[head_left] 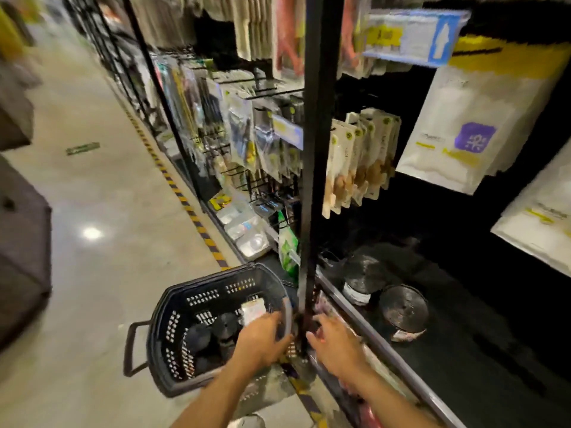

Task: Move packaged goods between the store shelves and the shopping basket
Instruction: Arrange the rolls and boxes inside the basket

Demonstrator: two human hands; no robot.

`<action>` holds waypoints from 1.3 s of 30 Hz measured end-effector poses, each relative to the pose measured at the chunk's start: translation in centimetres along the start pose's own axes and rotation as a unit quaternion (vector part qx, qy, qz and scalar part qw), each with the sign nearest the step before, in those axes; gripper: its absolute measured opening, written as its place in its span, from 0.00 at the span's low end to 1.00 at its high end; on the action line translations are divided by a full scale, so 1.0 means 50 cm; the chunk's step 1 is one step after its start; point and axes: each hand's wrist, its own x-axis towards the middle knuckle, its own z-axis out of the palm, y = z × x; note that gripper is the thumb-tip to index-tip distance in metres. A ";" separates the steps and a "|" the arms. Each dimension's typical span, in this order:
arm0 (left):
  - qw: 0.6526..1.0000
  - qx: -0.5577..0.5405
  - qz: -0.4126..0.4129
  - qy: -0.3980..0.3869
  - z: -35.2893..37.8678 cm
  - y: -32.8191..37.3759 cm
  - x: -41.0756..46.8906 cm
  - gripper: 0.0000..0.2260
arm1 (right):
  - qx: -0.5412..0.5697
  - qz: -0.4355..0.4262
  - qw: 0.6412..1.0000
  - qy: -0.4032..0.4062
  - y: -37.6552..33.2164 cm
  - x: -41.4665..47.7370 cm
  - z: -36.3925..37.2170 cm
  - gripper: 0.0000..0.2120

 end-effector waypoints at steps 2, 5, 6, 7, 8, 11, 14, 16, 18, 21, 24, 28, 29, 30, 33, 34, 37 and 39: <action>0.999 -0.019 -0.040 0.009 0.002 -0.043 -0.034 0.21 | -0.031 -0.036 0.998 -0.031 -0.030 0.010 0.027 0.17; 0.994 -0.045 -0.095 0.020 0.008 -0.115 -0.070 0.21 | -0.038 -0.071 0.994 -0.077 -0.078 0.029 0.069 0.20; 0.992 -0.049 -0.111 0.019 0.008 -0.137 -0.079 0.21 | -0.039 -0.078 0.992 -0.088 -0.093 0.038 0.084 0.21; 0.990 -0.053 -0.127 0.021 0.007 -0.158 -0.085 0.21 | -0.043 -0.085 0.990 -0.100 -0.108 0.049 0.100 0.21; 0.988 -0.056 -0.142 0.024 0.003 -0.178 -0.089 0.21 | -0.047 -0.093 0.988 -0.113 -0.122 0.061 0.117 0.21; 0.982 -0.068 -0.176 0.029 0.002 -0.247 -0.089 0.21 | -0.059 -0.112 0.980 -0.154 -0.169 0.104 0.166 0.21; 0.974 -0.093 -0.206 0.019 -0.001 -0.320 -0.070 0.21 | -0.052 -0.109 0.976 -0.183 -0.214 0.159 0.214 0.22; 0.969 -0.107 -0.223 0.009 -0.001 -0.373 -0.045 0.21 | -0.052 -0.102 0.974 -0.193 -0.240 0.203 0.248 0.22; 0.965 -0.119 -0.233 -0.006 -0.001 -0.427 -0.011 0.21 | -0.060 -0.086 0.974 -0.202 -0.261 0.249 0.283 0.22; 0.962 -0.128 -0.237 -0.037 -0.005 -0.509 0.049 0.21 | -0.071 -0.053 0.972 -0.216 -0.289 0.322 0.334 0.23; 0.959 -0.137 -0.243 -0.060 -0.004 -0.583 0.112 0.21 | -0.059 -0.009 0.972 -0.227 -0.312 0.392 0.385 0.22; 0.952 -0.162 -0.248 -0.080 0.032 -0.674 0.197 0.21 | -0.050 0.028 0.971 -0.231 -0.316 0.482 0.466 0.22; 0.949 -0.169 -0.253 -0.080 0.048 -0.694 0.218 0.20 | -0.053 0.031 0.970 -0.235 -0.309 0.503 0.490 0.21; 0.947 -0.173 -0.258 -0.083 0.069 -0.714 0.238 0.20 | -0.053 0.037 0.969 -0.239 -0.298 0.523 0.517 0.21; 0.936 -0.188 -0.282 -0.092 0.156 -0.774 0.297 0.19 | -0.048 0.061 0.966 -0.245 -0.251 0.580 0.610 0.22; 0.930 -0.195 -0.294 -0.098 0.193 -0.793 0.315 0.20 | -0.043 0.070 0.965 -0.247 -0.231 0.598 0.645 0.23; 0.902 -0.229 -0.349 -0.105 0.314 -0.846 0.359 0.23 | -0.020 0.114 0.961 -0.250 -0.171 0.645 0.754 0.28; 0.880 -0.262 -0.387 -0.086 0.393 -0.876 0.383 0.27 | 0.010 0.134 0.965 -0.226 -0.132 0.669 0.829 0.33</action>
